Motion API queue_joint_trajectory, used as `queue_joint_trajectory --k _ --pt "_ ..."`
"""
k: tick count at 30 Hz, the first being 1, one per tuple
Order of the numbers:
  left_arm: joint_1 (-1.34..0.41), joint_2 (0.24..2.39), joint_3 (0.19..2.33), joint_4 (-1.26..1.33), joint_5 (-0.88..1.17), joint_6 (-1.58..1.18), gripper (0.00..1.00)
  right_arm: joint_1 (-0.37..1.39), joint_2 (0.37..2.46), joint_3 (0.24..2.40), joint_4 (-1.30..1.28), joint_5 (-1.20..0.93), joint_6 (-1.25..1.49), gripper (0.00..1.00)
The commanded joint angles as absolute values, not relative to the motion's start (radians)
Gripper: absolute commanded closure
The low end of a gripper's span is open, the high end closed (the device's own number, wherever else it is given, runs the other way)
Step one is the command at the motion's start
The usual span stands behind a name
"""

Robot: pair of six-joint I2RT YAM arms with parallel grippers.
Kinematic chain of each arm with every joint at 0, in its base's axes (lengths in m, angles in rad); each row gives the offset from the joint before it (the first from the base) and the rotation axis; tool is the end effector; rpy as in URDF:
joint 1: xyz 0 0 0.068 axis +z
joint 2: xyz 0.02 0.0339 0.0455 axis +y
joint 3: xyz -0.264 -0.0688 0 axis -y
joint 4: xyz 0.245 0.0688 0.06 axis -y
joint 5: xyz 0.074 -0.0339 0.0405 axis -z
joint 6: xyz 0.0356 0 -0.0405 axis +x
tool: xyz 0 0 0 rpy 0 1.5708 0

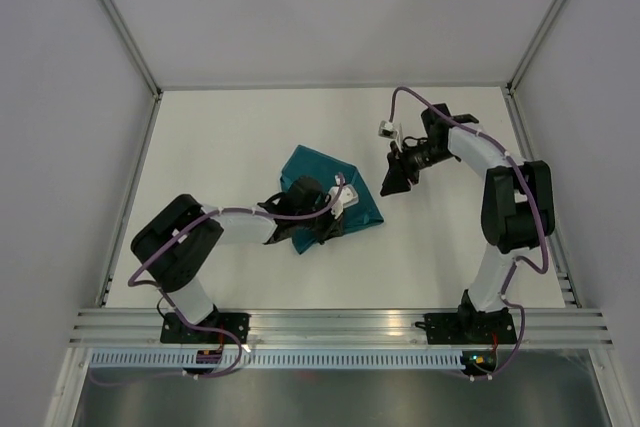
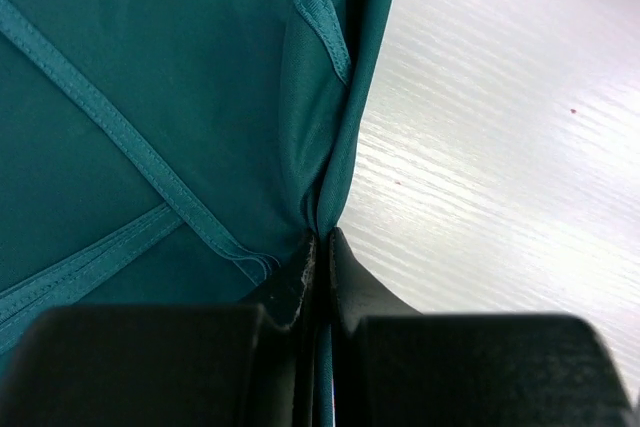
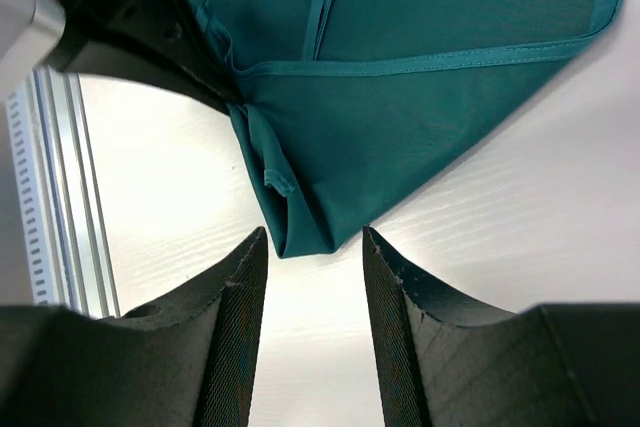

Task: Fold the napkin, place the utensils inside, and roll it up
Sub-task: Roll the napkin with the utensil

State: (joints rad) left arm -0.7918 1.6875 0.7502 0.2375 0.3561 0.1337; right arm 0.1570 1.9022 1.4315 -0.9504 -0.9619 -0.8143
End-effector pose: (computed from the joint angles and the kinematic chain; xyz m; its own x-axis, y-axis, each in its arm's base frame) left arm 0.2204 -0.2409 0.1446 -0.3346 0.5167 -0.7881 0.9070 0.4034 -0.1206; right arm 0.3565 0.0860 0.2122 -0.5174 -0.5031 -0.6922 -0.8546 0.2622 0.4483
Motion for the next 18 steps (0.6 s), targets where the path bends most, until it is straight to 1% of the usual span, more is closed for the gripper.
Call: queue_joint_trajectory --k 1,4,8,11,13,14,15,16,17,18 --pt "-0.755 1.680 0.775 0.221 0.557 0.035 0.98 0.156 1.778 1.332 -0.892 -0.970 -0.934 0.52" --pt "-0.721 1.724 0.804 0.178 0.656 0.014 0.98 0.156 1.708 1.234 -0.803 -0.954 -0.933 0.51" --pt "-0.689 1.799 0.899 0.065 0.762 0.014 0.98 0.170 1.566 1.093 -0.661 -0.924 -0.897 0.48" --pt "-0.667 1.842 0.948 0.008 0.810 0.014 0.98 0.231 1.490 0.998 -0.556 -0.862 -0.884 0.47" --pt "-0.655 1.870 0.966 -0.024 0.833 0.011 0.98 0.313 1.433 0.945 -0.450 -0.778 -0.861 0.46" --pt "-0.643 1.881 0.982 -0.029 0.862 0.011 0.98 0.340 1.413 0.884 -0.408 -0.741 -0.839 0.46" --pt "-0.638 1.887 0.986 -0.031 0.877 0.011 0.98 0.401 1.395 0.853 -0.367 -0.709 -0.831 0.45" --pt "-0.632 1.891 0.992 -0.032 0.890 0.011 0.98 0.435 1.359 0.821 -0.279 -0.675 -0.824 0.45" --pt "-0.623 1.905 0.996 -0.032 0.917 0.011 0.98 0.465 1.347 0.764 -0.238 -0.607 -0.821 0.44" --pt "-0.620 1.913 1.000 -0.034 0.931 -0.018 0.98 0.513 1.336 0.741 -0.198 -0.582 -0.822 0.43"
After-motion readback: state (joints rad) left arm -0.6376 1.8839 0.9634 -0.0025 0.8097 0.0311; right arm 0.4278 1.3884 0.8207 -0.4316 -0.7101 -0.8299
